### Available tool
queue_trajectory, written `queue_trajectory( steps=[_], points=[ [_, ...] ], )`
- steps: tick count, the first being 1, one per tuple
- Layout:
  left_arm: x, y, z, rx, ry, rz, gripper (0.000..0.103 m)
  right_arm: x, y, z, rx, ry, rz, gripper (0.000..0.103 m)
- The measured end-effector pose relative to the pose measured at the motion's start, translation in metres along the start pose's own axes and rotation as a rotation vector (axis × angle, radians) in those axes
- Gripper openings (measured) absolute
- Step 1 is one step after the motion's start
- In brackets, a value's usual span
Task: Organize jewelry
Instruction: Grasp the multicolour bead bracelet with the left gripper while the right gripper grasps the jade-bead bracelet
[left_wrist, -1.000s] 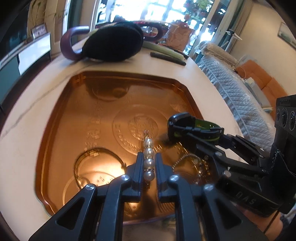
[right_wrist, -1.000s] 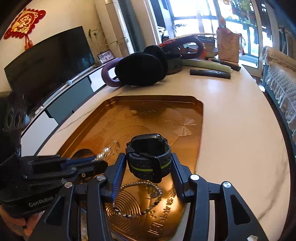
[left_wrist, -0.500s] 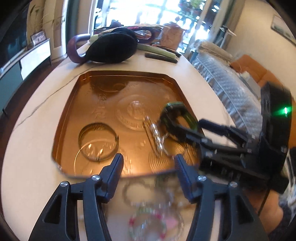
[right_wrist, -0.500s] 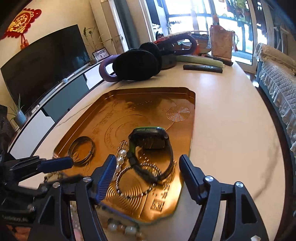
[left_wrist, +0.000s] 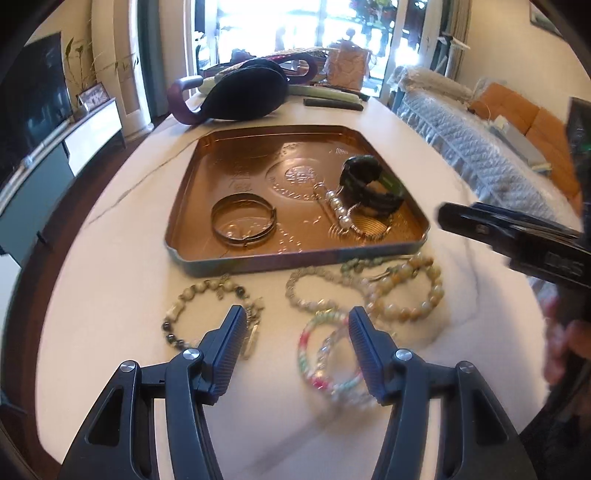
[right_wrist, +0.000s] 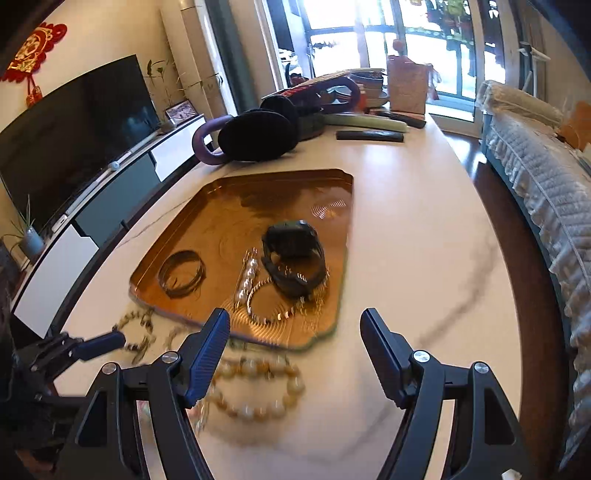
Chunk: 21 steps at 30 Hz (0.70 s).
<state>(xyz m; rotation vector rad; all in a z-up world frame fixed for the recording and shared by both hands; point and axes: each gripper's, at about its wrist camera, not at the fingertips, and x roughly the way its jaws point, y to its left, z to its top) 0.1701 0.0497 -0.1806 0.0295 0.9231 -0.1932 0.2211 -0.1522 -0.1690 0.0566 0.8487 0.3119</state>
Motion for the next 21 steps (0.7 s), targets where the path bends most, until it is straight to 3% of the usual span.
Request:
queue_trajectory(
  steps=[2,6,9,13,20,21],
  points=[
    [-0.001,-0.002,-0.001,0.023,-0.004,0.011,0.056,-0.005,-0.002,-0.011,-0.002,0.002,0.022,0.071],
    [0.006,0.0,-0.004,0.025,0.021,-0.016,0.044,0.002,-0.005,-0.027,-0.043,0.011,0.018,0.068],
    [0.013,0.0,-0.007,0.011,0.05,-0.036,0.041,0.009,-0.006,-0.029,-0.047,0.033,0.049,0.039],
    [0.021,-0.002,-0.01,-0.001,0.075,-0.059,0.035,0.014,-0.003,-0.032,-0.088,0.052,0.058,0.039],
    [0.025,-0.011,-0.009,0.035,0.042,0.007,0.034,0.027,0.006,-0.04,-0.138,0.13,0.01,0.037],
    [0.026,-0.01,-0.009,0.033,0.04,0.003,0.029,0.027,0.007,-0.041,-0.148,0.127,0.006,0.034]
  ],
)
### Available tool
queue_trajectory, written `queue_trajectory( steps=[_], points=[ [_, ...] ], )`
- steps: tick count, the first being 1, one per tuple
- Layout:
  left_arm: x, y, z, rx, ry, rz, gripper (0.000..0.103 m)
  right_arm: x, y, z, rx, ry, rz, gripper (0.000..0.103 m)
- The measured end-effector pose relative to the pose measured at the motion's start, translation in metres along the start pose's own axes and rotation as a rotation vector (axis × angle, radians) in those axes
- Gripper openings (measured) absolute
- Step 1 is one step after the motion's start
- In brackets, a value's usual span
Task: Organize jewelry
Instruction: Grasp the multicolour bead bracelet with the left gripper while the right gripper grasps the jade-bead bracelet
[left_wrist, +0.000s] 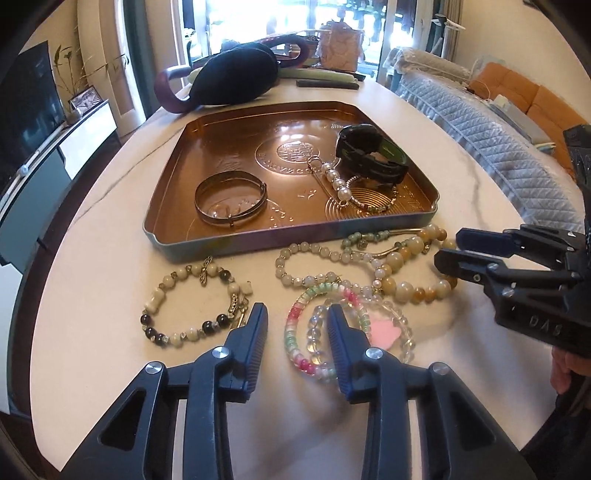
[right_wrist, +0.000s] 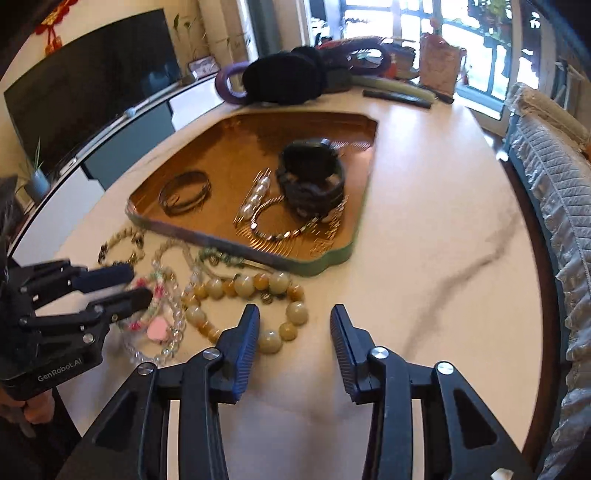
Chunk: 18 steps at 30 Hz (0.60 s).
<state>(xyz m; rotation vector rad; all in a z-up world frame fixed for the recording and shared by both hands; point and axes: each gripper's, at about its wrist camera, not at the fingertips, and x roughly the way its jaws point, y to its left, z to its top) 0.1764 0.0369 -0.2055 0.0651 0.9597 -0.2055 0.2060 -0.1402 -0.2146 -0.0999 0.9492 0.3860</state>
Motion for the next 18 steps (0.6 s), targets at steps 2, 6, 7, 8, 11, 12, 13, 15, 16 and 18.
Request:
queue_trajectory(
  steps=[2,6,7,8,11,12,13,15,16,18],
  points=[
    [0.001,0.001,0.001,-0.005,-0.003,-0.014,0.015,0.001,0.005,0.001,-0.036,-0.002,-0.011,0.019],
    [-0.001,0.009,0.004,-0.066,-0.008,-0.066,0.013,0.0,0.004,0.002,-0.042,-0.011,-0.004,0.012],
    [-0.004,0.01,0.005,-0.079,-0.013,-0.083,0.003,-0.001,0.002,0.003,-0.032,-0.02,0.002,0.012],
    [-0.007,0.011,0.006,-0.081,-0.02,-0.092,0.0,-0.005,0.001,0.004,-0.022,-0.032,0.011,0.012],
    [-0.023,0.011,0.01,-0.085,-0.062,-0.111,0.0,-0.019,-0.002,0.008,-0.009,-0.074,0.027,0.012],
    [-0.028,0.01,0.012,-0.08,-0.074,-0.118,0.0,-0.023,-0.001,0.009,-0.009,-0.085,0.032,0.012],
    [-0.032,0.009,0.013,-0.075,-0.081,-0.12,0.0,-0.029,-0.001,0.01,-0.011,-0.1,0.04,0.012],
    [-0.035,0.008,0.013,-0.068,-0.078,-0.128,0.0,-0.034,0.001,0.011,-0.015,-0.116,0.043,0.012],
    [-0.032,0.007,0.012,-0.062,-0.058,-0.141,0.002,-0.035,0.002,0.011,-0.02,-0.117,0.045,0.012],
    [-0.026,0.004,0.01,-0.057,-0.024,-0.17,0.005,-0.035,0.002,0.011,-0.021,-0.116,0.044,0.012]
  ],
)
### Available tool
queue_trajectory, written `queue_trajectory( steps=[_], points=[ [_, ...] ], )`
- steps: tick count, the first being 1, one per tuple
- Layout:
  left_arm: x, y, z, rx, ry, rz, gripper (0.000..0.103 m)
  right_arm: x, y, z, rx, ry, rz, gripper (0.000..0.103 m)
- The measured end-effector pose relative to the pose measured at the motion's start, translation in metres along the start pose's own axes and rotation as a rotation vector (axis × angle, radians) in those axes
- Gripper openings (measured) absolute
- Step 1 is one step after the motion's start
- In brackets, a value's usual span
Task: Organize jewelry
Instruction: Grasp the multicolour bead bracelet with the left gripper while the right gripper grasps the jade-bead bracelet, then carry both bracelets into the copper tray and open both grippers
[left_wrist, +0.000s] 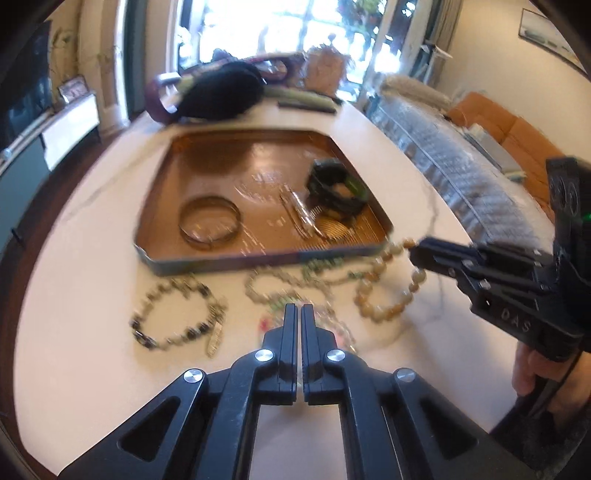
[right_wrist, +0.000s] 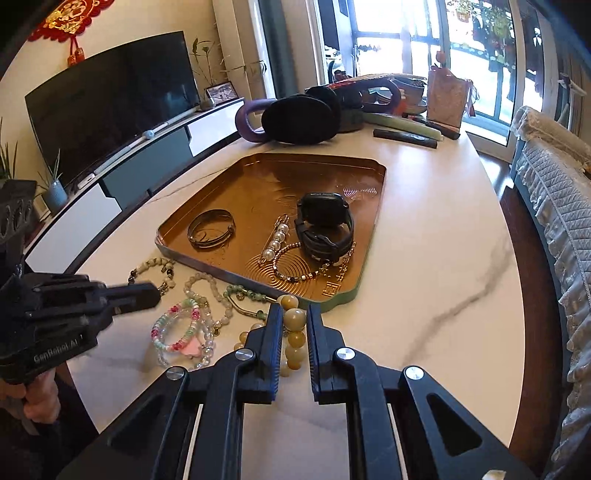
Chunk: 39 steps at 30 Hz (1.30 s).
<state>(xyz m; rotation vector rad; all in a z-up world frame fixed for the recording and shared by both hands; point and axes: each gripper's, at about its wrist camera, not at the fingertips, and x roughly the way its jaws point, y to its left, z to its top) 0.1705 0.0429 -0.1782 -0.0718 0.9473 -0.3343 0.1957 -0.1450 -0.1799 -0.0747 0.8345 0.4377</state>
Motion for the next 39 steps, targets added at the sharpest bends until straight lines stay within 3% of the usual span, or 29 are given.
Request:
queue_trajectory(
  steps=[3,5,7,9,12,14,15,19,22,39],
  points=[
    [0.006,-0.008,-0.004,0.007,0.033,-0.041,0.012,0.004,0.0,0.001,0.011,0.012,0.012,0.012],
    [0.006,-0.015,-0.006,0.026,0.036,-0.038,0.015,0.004,0.0,0.0,0.02,0.016,0.033,0.012],
    [0.011,-0.019,-0.007,0.045,0.051,-0.034,0.026,0.002,0.002,0.001,0.027,0.009,0.054,0.012],
    [0.018,-0.018,-0.008,0.043,0.061,-0.009,0.027,0.002,0.007,0.001,0.008,0.004,0.051,0.012],
    [0.027,-0.011,-0.008,0.001,0.071,-0.013,0.026,0.002,0.013,0.0,-0.028,0.001,0.031,0.012],
    [0.028,-0.01,-0.007,-0.004,0.053,-0.018,0.017,0.002,0.014,-0.001,-0.033,0.001,0.033,0.012],
    [0.027,-0.011,-0.006,0.004,0.04,-0.009,0.006,0.002,0.014,-0.001,-0.031,0.0,0.038,0.012],
    [0.014,-0.016,-0.002,0.036,-0.033,0.047,0.006,-0.001,0.015,0.0,-0.047,-0.013,0.051,0.012],
    [-0.004,-0.015,0.005,0.029,-0.087,0.041,0.006,-0.005,0.015,0.0,-0.062,-0.029,0.046,0.012],
    [-0.066,-0.03,0.02,0.021,-0.226,0.154,0.006,-0.038,0.019,0.013,0.009,-0.131,0.109,0.012]
  ],
)
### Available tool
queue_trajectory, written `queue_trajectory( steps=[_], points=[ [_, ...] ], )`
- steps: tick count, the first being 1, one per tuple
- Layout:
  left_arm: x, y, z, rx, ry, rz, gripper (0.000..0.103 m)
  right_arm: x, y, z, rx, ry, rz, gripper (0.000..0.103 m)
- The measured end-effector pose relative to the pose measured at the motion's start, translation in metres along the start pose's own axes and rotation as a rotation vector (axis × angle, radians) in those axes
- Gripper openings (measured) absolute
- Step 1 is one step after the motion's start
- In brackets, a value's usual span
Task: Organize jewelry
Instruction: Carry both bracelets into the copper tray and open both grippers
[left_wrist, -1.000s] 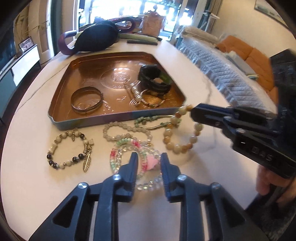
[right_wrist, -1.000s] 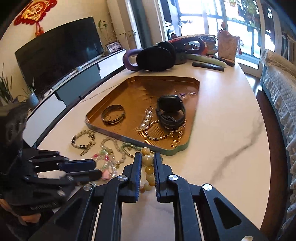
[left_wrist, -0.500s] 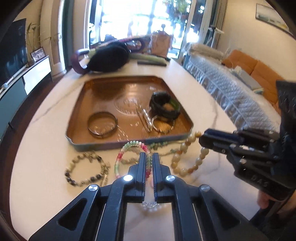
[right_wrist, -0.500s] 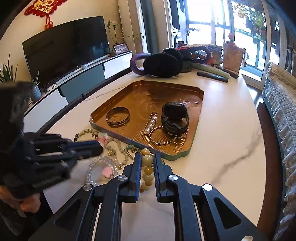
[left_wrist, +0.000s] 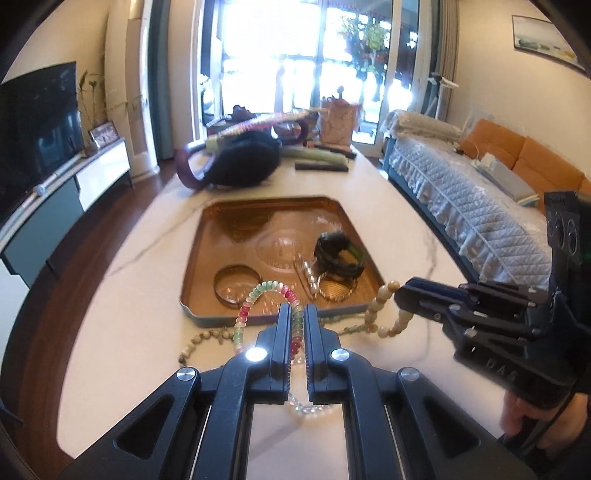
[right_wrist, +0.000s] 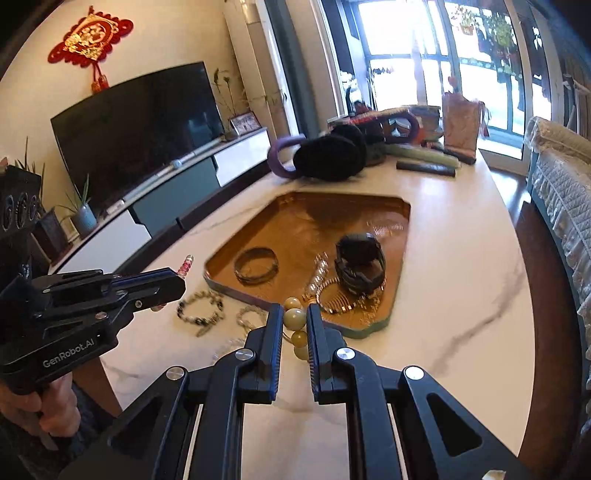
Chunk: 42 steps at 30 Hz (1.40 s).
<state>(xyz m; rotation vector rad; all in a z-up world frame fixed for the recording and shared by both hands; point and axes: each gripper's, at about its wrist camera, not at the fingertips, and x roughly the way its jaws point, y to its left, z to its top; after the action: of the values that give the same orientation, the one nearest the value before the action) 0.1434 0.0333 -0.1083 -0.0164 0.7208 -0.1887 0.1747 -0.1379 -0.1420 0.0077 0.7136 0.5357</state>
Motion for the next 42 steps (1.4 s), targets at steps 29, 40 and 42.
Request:
queue_trajectory(
  steps=[29,40,42],
  points=[
    [0.061,0.048,0.076,-0.072,-0.097,0.023,0.006,0.041,0.018,0.08,-0.029,-0.07,-0.051,0.012],
    [0.147,0.103,0.075,-0.256,0.081,-0.127,0.006,0.112,-0.015,0.069,-0.01,0.001,-0.088,0.012],
    [0.16,0.104,0.069,-0.256,0.115,-0.119,0.006,0.118,-0.02,0.068,0.001,0.011,-0.069,0.012]
  ],
)
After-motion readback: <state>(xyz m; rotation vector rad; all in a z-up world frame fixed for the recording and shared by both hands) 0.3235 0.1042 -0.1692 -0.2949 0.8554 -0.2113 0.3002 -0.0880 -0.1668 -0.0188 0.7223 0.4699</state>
